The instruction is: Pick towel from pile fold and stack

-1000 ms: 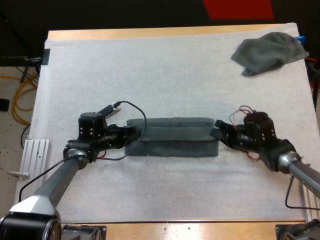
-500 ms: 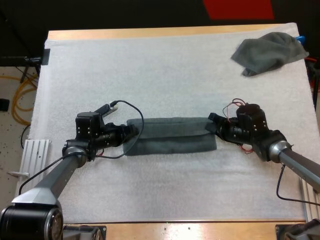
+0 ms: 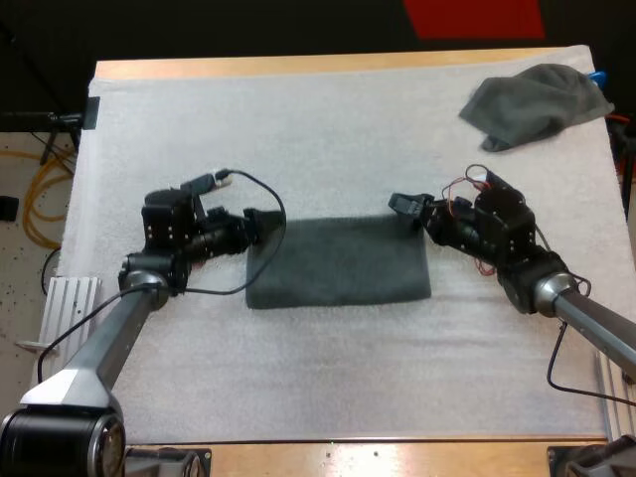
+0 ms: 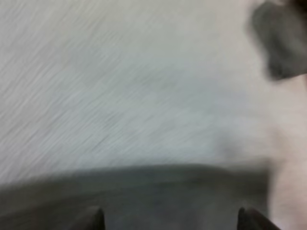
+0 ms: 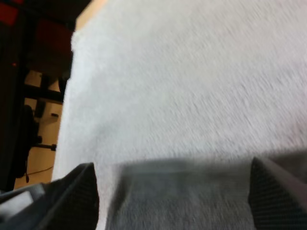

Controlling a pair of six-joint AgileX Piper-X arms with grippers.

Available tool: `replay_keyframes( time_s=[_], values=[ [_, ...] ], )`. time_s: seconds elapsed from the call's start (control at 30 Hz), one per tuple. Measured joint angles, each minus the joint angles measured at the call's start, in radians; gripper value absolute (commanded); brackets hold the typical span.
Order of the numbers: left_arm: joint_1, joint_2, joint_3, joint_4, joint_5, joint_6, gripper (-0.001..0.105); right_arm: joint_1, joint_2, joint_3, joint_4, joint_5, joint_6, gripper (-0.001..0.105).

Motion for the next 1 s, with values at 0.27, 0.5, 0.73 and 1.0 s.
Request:
replay_keyframes(
  time_s=[0.27,0.5,0.73,1.0],
  values=[
    [0.0,-0.183,-0.049,0.103,0.004,0.158,0.058,0.0,-0.144,-0.011,0.151,0.068,-0.202,0.065],
    [0.0,-0.43,-0.056,0.369,-0.063,0.324,0.075,0.0,-0.368,-0.023,0.436,0.159,-0.346,0.065],
    [0.0,-0.667,-0.057,0.549,-0.084,0.335,0.075,0.0,-0.592,-0.023,0.715,0.218,-0.385,0.065],
    [0.0,-0.816,-0.059,0.78,-0.145,0.342,0.075,0.0,-0.74,-0.023,0.969,0.293,-0.38,0.065]
  ],
)
